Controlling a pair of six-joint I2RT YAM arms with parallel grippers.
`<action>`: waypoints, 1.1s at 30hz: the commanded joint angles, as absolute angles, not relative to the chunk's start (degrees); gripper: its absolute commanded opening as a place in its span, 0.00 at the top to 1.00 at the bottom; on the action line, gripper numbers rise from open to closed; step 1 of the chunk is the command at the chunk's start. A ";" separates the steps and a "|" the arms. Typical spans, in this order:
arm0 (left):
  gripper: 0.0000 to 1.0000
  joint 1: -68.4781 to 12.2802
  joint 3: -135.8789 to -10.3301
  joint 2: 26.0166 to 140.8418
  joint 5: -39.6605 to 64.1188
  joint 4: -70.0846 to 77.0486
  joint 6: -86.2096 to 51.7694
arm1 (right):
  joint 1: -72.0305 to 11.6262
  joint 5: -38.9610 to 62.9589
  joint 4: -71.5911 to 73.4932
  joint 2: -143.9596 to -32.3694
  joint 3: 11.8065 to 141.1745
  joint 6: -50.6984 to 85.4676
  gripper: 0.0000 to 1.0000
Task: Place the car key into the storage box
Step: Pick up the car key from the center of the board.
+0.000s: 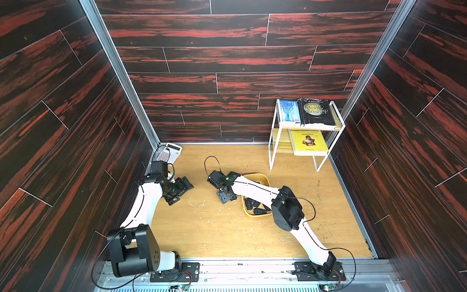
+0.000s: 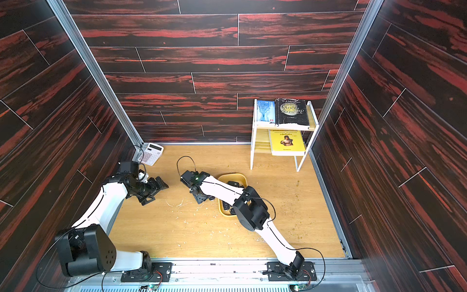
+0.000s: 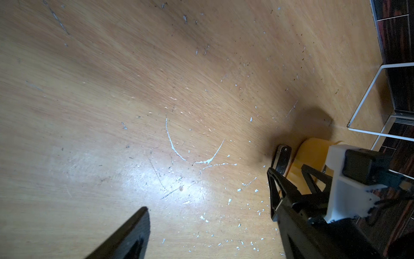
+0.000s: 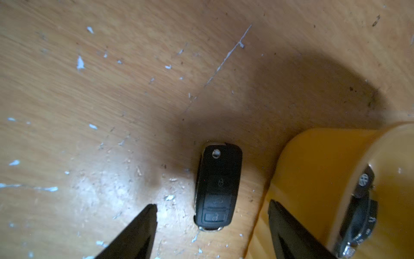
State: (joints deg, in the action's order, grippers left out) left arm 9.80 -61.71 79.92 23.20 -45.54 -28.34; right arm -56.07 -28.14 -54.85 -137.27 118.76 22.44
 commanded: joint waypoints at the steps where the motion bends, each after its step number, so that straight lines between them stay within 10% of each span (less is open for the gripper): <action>1: 0.07 10.18 -61.17 80.08 23.88 -45.67 -28.39 | -55.38 -24.92 -55.31 -136.14 116.57 23.94 0.20; 33: 0.09 10.24 -59.54 79.83 25.22 -44.05 -28.49 | -52.65 -13.33 -49.77 -138.67 112.51 23.75 0.54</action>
State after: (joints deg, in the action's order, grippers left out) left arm 9.80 -60.10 79.92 24.71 -44.07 -28.53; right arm -52.69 -15.29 -49.65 -137.23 114.83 23.57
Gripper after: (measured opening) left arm 0.914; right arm 0.470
